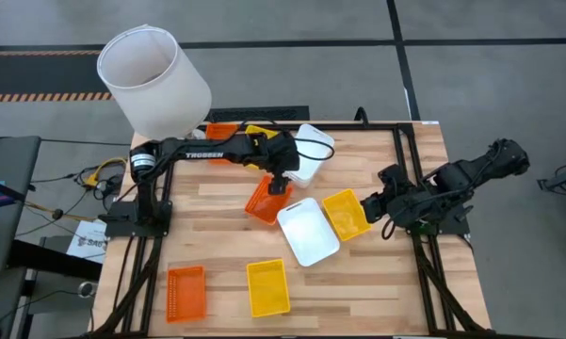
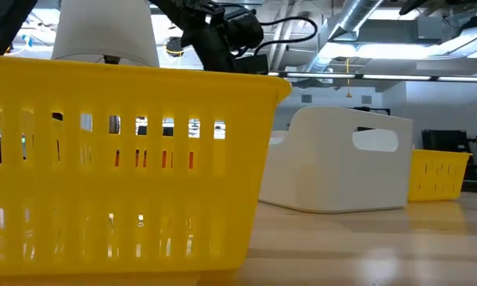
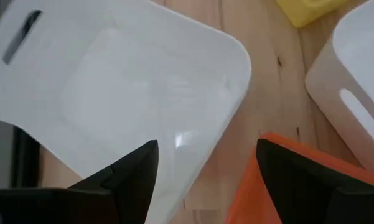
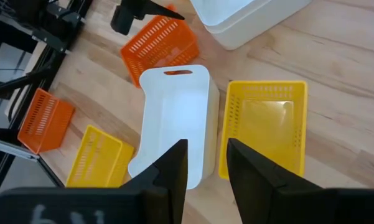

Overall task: Stack baskets by color
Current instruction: Adjust the stacked white bins on the table

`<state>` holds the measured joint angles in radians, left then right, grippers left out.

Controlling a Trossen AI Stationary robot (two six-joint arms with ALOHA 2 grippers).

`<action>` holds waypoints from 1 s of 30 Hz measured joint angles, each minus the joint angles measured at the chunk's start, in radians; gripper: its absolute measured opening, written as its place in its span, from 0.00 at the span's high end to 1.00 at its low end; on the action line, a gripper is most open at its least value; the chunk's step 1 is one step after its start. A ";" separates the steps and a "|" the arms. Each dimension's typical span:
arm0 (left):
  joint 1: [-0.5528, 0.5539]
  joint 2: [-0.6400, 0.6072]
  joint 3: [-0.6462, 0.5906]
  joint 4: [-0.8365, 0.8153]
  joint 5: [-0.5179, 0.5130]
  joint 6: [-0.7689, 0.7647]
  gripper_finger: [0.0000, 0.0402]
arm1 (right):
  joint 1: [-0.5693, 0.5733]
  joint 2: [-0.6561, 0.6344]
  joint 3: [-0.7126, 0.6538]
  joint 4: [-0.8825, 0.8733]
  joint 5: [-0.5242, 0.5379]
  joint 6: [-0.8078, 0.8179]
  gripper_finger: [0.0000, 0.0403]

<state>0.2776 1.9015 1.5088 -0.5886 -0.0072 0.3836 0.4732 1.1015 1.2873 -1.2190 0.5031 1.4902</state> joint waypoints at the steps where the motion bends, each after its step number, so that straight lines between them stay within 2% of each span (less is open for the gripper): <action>1: 0.001 -0.002 -0.006 0.008 0.003 0.000 0.36 | 0.000 0.000 0.000 0.000 0.000 -0.002 0.67; 4: 0.002 -0.001 -0.035 0.001 0.011 0.008 0.36 | 0.000 0.000 0.000 0.000 0.000 -0.002 0.67; 8: 0.004 -0.001 -0.062 0.018 -0.028 0.034 0.36 | 0.000 0.000 0.000 0.000 0.000 -0.003 0.67; 12: 0.008 0.000 -0.076 0.013 -0.061 0.065 0.43 | 0.000 0.000 0.000 0.000 0.000 -0.005 0.67; 20: 0.019 0.000 -0.075 0.063 -0.091 0.057 0.68 | 0.001 0.000 0.000 0.000 0.000 -0.006 0.67; 26: 0.021 0.000 -0.075 0.069 -0.031 0.059 0.90 | 0.012 0.000 0.000 0.000 0.000 -0.008 0.67; 30: 0.020 -0.001 -0.075 0.069 -0.024 0.036 0.99 | 0.012 0.000 0.000 0.000 0.000 -0.009 0.67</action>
<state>0.2974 1.9007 1.4338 -0.5195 -0.0315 0.4196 0.4854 1.1015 1.2873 -1.2190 0.5032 1.4813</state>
